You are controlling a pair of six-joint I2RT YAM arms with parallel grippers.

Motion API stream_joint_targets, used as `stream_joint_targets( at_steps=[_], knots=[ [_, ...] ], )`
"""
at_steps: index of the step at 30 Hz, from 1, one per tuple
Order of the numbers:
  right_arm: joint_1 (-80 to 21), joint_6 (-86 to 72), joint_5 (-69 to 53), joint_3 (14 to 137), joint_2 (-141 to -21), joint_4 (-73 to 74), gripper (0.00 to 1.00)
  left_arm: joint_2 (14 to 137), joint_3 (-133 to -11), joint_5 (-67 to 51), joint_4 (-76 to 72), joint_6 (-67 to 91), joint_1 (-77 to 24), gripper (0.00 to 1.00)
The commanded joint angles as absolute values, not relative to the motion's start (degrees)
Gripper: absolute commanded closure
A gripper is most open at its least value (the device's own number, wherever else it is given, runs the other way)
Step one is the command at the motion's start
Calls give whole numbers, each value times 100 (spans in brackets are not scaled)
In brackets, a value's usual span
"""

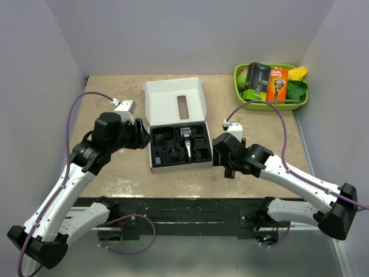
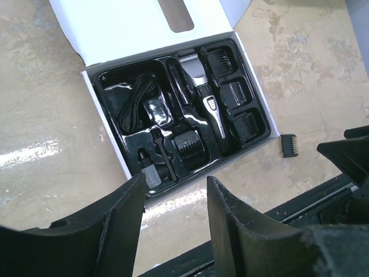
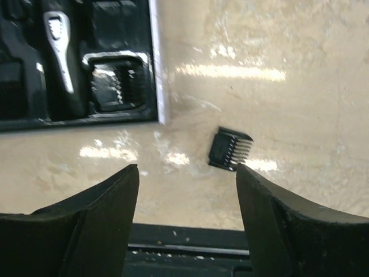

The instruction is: Sort the hair-cutting tools

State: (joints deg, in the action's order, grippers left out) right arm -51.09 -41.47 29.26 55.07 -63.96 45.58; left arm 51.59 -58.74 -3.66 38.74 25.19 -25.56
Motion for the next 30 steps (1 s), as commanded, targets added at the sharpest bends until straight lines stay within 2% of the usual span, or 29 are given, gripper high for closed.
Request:
stream_joint_targets(
  at_steps=[1,9,10,15,25,30],
  knots=[
    [-5124,-4098,2866,5440,-6214,5045,28,5080,-6047,-773,3771,2320,-2566,49],
    [-4940,-2279,2435,5528,-5678,3633,16,4948,-5836,-975,3639,2320,-2566,49],
    [-4931,-2102,2461,5607,-5730,3569,13,4940,-5819,-1028,3621,2320,-2566,49],
    [-4869,-40,2899,6055,-6317,3427,9,4834,-5687,-1098,3586,2312,-2566,49],
    [-3394,2073,285,6161,-7197,4542,9,4553,-5344,-1380,3366,2399,-2566,49],
    [-3305,3046,-281,5986,-7400,4869,8,4482,-5160,-1608,3217,2417,-2566,49]
  ],
)
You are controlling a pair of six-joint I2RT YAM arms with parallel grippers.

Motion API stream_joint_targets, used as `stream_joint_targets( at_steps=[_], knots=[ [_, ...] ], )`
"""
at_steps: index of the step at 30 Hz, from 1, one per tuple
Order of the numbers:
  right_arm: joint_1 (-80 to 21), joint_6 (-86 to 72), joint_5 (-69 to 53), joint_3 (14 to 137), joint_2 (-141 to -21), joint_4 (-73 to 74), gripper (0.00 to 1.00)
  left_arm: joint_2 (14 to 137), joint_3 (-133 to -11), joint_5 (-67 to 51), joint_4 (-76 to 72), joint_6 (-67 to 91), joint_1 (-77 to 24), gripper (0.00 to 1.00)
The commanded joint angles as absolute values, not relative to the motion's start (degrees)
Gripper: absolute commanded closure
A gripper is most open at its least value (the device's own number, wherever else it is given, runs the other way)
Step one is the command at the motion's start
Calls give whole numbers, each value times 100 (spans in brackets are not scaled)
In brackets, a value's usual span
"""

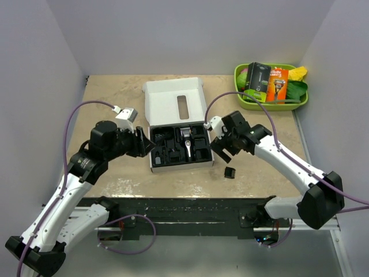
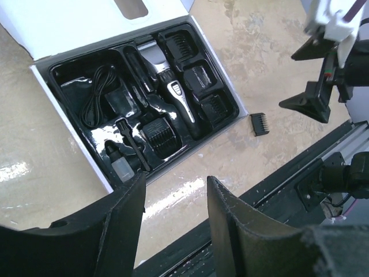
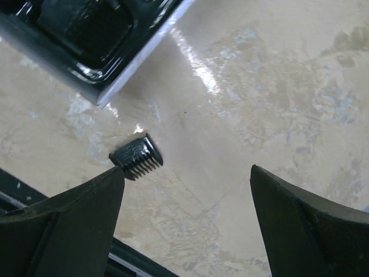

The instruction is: Sort the hair-cutting tools

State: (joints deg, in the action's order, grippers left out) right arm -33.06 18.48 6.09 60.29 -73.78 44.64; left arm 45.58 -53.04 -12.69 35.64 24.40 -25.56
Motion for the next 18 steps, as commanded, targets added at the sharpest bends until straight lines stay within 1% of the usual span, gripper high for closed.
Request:
stream_joint_targets(
  at_steps=[1,5,8,9,10,14,18],
  knots=[
    [-3313,3215,-325,5890,-7444,4921,9,4482,-5133,-1652,3191,2426,-2566,49],
    [-3305,3638,-615,5310,-7357,4939,10,4500,-5071,-1732,3155,2382,-2566,49],
    [-3305,3788,-949,4915,-7015,4992,9,4509,-5089,-1731,3138,2320,-2566,49],
    [-3305,3875,-932,4791,-6857,4966,4,4517,-5080,-1740,3120,2320,-2566,49],
    [-3313,3902,-923,4677,-6751,4905,1,4526,-5080,-1740,3111,2303,-2566,49],
    [-3313,3990,-853,4404,-6460,4571,2,4570,-4975,-1854,2953,2347,-2566,48],
    [-3313,4174,-660,4368,-6583,4281,4,4693,-4940,-1951,2909,2355,-2566,49]
  ],
)
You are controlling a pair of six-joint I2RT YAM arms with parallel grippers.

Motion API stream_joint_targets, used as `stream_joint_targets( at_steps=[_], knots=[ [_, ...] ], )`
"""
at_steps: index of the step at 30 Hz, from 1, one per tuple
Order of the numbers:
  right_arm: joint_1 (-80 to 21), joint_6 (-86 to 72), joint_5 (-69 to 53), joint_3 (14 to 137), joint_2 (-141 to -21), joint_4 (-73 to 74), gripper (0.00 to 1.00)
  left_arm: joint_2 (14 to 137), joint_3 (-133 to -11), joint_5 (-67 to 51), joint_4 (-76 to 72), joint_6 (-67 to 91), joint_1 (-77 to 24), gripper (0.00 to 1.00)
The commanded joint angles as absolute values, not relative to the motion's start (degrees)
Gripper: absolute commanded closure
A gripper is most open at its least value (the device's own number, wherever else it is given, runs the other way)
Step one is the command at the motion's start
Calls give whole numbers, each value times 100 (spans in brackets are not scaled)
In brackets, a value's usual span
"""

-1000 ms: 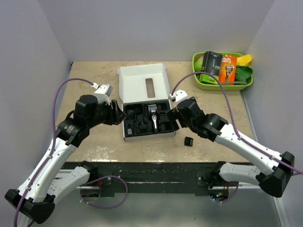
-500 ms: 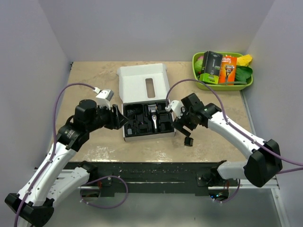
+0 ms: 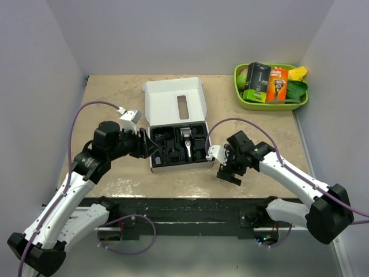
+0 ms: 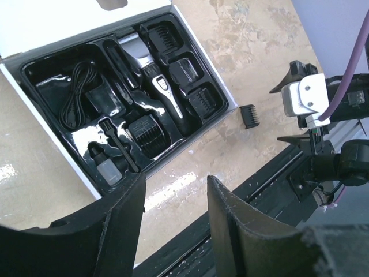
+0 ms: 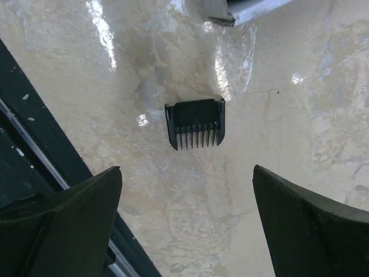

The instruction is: Sort the hair-cutting tools

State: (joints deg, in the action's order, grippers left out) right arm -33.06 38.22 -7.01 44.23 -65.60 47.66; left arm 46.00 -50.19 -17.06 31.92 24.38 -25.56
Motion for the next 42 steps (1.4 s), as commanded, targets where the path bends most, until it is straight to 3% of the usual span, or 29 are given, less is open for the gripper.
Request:
stream_joint_targets(
  at_steps=[1,15,42],
  knots=[
    [-3313,4201,-546,4359,-6653,4219,4,4711,-4939,-1951,2874,2364,-2566,49],
    [-3305,4509,-597,4395,-7391,3815,6,4860,-4922,-1978,2742,2329,-2566,49],
    [-3305,4412,-598,3920,-7506,3481,9,4843,-4650,-2039,2531,2294,-2566,49]
  ],
)
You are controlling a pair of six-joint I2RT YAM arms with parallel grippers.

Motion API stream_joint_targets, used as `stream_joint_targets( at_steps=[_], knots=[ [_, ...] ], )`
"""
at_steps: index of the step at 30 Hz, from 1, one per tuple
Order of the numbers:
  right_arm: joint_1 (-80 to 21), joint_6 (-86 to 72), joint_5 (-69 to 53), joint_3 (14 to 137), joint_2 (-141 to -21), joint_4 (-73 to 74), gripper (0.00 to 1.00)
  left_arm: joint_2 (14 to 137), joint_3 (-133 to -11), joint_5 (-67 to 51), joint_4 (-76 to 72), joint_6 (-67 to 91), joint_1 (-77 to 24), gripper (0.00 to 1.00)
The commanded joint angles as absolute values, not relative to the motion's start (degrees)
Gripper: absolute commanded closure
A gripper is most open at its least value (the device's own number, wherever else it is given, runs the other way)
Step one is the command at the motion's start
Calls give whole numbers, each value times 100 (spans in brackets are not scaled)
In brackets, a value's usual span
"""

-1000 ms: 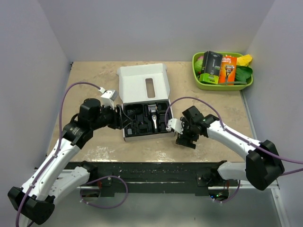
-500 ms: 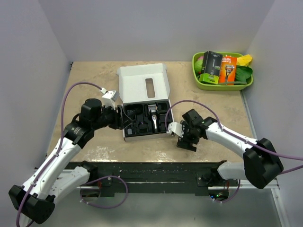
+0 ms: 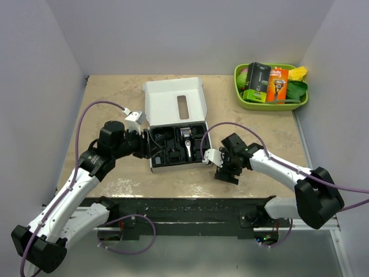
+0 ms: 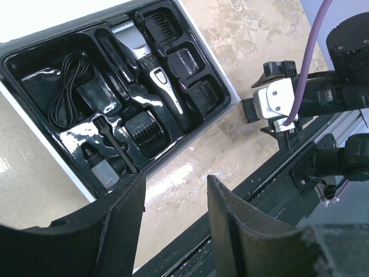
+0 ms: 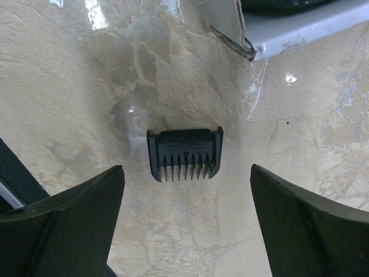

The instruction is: Sort the hair-cutting tools

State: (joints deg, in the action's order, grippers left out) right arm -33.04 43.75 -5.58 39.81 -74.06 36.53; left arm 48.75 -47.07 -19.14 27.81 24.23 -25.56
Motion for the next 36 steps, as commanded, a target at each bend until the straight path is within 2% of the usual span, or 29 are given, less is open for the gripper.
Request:
stream_joint_targets(
  at_steps=[1,14,17,20,24,26,28,36],
  knots=[
    [-3305,4412,-589,3937,-7532,3472,9,4851,-4641,-2048,2523,2294,-2566,49],
    [-3313,4412,-580,3964,-7866,3445,17,4781,-4526,-2083,2470,2276,-2566,49],
    [-3313,4430,-580,3973,-7901,3445,22,4764,-4526,-2109,2470,2259,-2566,49],
    [-3305,4430,-589,4025,-7997,3454,31,4772,-4518,-2136,2461,2250,-2566,49],
    [-3313,4412,-598,4165,-8191,3489,52,4764,-4509,-2153,2461,2241,-2566,49],
    [-3305,4412,-615,4218,-8253,3542,54,4764,-4518,-2145,2461,2241,-2566,49],
    [-3305,4412,-633,4271,-8332,3568,61,4746,-4518,-2145,2470,2241,-2566,49],
    [-3305,4386,-449,4753,-8148,4033,69,4729,-4535,-2101,2505,2233,-2566,49]
  ],
)
